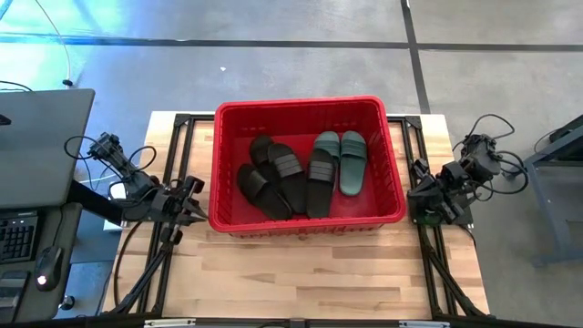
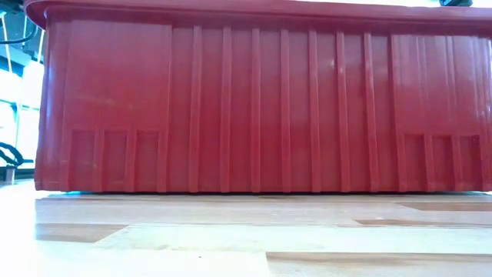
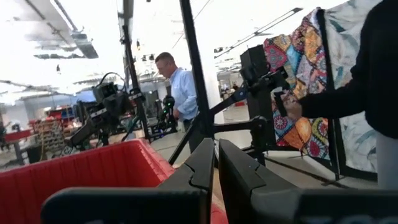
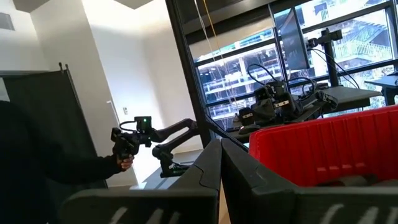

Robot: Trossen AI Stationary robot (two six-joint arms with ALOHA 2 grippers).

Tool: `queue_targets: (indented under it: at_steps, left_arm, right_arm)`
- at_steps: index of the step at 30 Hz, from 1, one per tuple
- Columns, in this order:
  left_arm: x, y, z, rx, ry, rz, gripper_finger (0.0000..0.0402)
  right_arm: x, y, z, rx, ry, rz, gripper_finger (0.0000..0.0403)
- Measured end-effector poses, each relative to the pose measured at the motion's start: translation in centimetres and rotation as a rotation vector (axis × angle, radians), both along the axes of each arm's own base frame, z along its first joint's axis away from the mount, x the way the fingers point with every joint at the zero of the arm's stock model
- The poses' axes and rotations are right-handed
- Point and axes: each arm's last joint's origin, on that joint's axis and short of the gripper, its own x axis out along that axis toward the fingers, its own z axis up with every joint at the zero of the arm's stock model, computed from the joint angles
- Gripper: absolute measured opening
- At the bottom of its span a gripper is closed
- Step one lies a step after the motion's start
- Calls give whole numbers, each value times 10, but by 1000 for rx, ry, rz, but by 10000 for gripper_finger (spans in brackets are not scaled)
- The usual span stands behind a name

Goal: Pick and place slides into bin
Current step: Return to Home Position

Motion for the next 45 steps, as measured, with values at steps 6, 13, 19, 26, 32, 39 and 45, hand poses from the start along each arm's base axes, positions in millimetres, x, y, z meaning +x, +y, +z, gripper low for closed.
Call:
queue_targets:
  at_steps: [6, 13, 19, 26, 32, 39, 45]
  left_arm:
    - [0, -1, 0, 7, -4, -20, 12]
    - [1, -1, -6, 40, 48, -20, 12]
    - [3, -2, -16, 105, 141, -19, 12]
    - [3, -3, -23, 154, 214, -21, 12]
    - [3, -3, -23, 152, 211, -21, 12]
    - [3, -3, -23, 144, 200, -20, 12]
    - [3, -3, -23, 143, 200, -20, 12]
  right_arm:
    - [0, 0, 0, -3, 2, 2, 0]
    - [0, 0, 0, -3, 2, 2, 0]
    - [0, 0, 0, -3, 2, 1, 0]
    - [0, 0, 0, -3, 2, 1, 0]
    - [0, 0, 0, -3, 2, 2, 0]
    - [0, 0, 0, -3, 2, 1, 0]
    - [0, 0, 0, -3, 2, 1, 0]
